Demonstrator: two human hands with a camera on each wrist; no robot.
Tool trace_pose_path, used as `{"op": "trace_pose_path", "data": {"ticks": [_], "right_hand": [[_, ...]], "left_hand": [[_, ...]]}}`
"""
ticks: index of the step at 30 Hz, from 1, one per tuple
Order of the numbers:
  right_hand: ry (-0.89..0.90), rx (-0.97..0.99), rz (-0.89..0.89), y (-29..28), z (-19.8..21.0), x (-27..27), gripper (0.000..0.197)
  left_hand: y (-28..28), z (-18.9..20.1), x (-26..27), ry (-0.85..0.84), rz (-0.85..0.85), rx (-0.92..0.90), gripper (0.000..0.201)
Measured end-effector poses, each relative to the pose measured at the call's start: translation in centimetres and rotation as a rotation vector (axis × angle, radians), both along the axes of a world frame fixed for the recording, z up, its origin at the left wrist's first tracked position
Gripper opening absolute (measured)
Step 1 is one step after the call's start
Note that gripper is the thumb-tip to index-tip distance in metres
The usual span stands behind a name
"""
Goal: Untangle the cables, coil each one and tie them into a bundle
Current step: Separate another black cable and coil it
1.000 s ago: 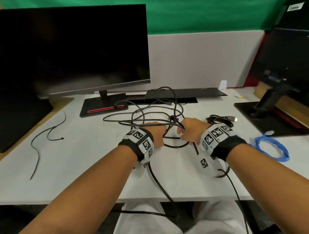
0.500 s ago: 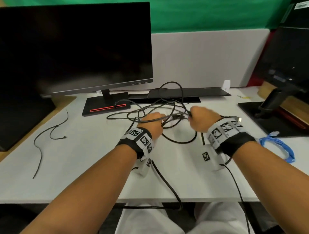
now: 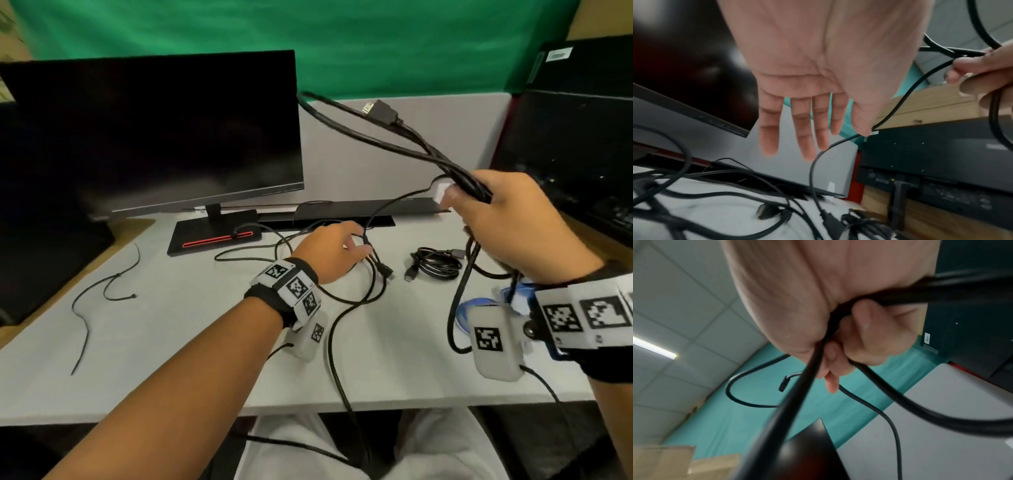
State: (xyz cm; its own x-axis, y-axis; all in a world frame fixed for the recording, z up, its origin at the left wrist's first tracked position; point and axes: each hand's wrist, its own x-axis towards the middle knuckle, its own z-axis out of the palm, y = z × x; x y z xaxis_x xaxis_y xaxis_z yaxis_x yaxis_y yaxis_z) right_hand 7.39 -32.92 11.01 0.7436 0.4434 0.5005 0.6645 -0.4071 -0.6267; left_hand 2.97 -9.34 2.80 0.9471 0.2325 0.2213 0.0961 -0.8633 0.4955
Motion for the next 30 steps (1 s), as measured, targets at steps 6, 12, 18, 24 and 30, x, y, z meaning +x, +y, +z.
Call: {"op": "trace_pose_path", "data": {"ticks": [6, 12, 18, 24, 30], "right_hand": [[-0.008, 0.281, 0.069, -3.8, 1.6, -3.9, 0.02], [0.267, 0.278, 0.421, -7.4, 1.4, -5.6, 0.027], [0.457, 0.241, 0.669, -7.5, -0.4, -7.3, 0.029], [0.548, 0.241, 0.846, -7.8, -1.0, -7.4, 0.042], [0.209, -0.203, 0.58, -6.7, -2.4, -7.6, 0.033]], "left_hand": [[-1.6, 1.1, -1.7, 0.007, 0.068, -0.117, 0.069], [-1.2, 2.6, -4.9, -0.256, 0.112, -0.859, 0.03], [1.1, 2.5, -9.2, -0.458, 0.453, -0.319, 0.029], [3.1, 1.9, -12.8, -0.48, 0.672, -0.208, 0.036], [0.7, 3.2, -15.0, -0.344, 0.25, -0.727, 0.036]]}}
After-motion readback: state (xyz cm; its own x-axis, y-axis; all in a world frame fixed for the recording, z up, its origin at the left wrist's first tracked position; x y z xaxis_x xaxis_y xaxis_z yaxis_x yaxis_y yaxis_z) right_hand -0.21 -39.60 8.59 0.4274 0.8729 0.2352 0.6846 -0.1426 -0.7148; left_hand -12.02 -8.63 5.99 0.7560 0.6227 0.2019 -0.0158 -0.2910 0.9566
